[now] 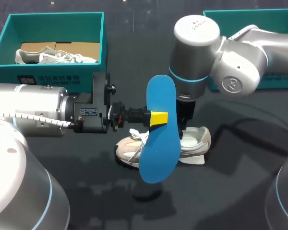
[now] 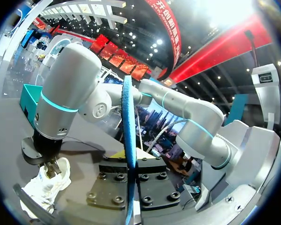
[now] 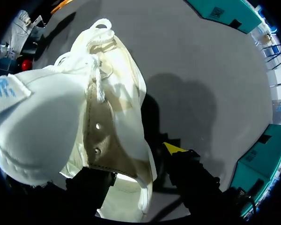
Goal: Take the shoe out of the shoebox, open the shoe tongue, remove and reinsert the insole, then place the shoe into the shoebox
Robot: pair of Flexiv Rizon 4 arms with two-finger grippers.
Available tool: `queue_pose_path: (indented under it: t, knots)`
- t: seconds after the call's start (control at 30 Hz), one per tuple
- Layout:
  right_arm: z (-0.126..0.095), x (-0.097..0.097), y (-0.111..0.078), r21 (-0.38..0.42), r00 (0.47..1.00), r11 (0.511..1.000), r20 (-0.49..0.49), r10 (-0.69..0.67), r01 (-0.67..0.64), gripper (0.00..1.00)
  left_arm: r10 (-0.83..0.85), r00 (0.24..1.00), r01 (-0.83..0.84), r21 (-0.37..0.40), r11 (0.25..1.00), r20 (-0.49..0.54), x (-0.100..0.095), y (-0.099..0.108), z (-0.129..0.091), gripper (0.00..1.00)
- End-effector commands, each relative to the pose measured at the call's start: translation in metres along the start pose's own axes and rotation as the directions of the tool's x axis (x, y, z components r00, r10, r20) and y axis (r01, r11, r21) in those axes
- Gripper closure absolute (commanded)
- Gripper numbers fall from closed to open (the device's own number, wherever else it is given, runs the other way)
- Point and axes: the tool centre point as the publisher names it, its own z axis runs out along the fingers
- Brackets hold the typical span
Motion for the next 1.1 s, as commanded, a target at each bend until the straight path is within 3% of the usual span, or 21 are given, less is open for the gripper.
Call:
queue_pose_path:
  t: [0.03,0.27,0.3,0.37,0.4,0.83,1.1]
  knots:
    - [0.004,0.0,0.003,0.008,1.0,1.0,-0.004,-0.008,0.008,0.5,0.0,1.0,0.0,0.004,1.0,0.003,0.001,0.002,0.001,1.0]
    - [0.007,0.001,0.004,0.019,0.999,1.0,-0.023,-0.024,0.024,0.56,0.0,1.0,0.0,0.004,1.0,0.003,0.001,0.002,0.001,1.0]
    - [0.007,0.001,0.005,0.021,0.999,0.999,-0.025,-0.026,0.027,0.63,0.0,1.0,0.0,0.004,1.0,0.003,0.001,0.002,0.001,1.0]
    - [0.007,0.001,0.005,0.024,0.999,0.999,-0.03,-0.03,0.03,0.93,0.0,1.0,0.0,0.004,1.0,0.003,0.001,0.002,0.001,1.0]
    - [0.007,0.001,0.005,0.027,0.999,0.999,-0.032,-0.032,0.033,1.0,0.0,1.0,0.0,0.004,1.0,0.003,0.001,0.002,0.001,1.0]
    - [0.002,0.006,0.004,0.063,0.997,0.997,-0.061,-0.051,0.055,1.0,0.0,1.0,0.0,0.004,1.0,0.003,0.001,0.002,0.001,1.0]
    - [-0.012,0.011,-0.001,0.048,0.994,0.999,-0.107,0.0,0.005,1.0,0.0,1.0,0.0,0.004,1.0,0.003,0.001,0.002,0.001,1.0]
